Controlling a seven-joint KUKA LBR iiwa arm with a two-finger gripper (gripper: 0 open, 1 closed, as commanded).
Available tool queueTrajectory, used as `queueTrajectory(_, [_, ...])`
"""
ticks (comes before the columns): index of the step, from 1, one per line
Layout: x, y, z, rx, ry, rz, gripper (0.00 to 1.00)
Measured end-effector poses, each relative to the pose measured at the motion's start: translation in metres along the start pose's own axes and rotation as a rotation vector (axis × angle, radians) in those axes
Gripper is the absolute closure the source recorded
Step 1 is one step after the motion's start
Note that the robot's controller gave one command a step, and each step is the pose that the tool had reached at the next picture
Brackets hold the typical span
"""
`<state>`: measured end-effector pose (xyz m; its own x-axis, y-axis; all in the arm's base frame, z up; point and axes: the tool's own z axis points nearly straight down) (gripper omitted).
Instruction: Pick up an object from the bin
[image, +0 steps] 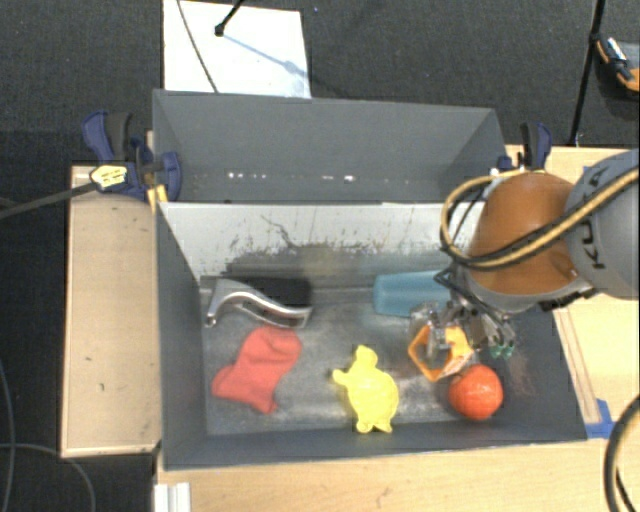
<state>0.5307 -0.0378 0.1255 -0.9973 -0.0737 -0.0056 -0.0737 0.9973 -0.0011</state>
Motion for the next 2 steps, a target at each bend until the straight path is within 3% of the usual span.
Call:
queueTrajectory(1, [-0.003,0.006,-0.043,-0.004,0.011,0.0,1.0])
queueTrajectory(2, [0.0,-0.011,-0.105,-0.002,0.007,0.014,1.0])
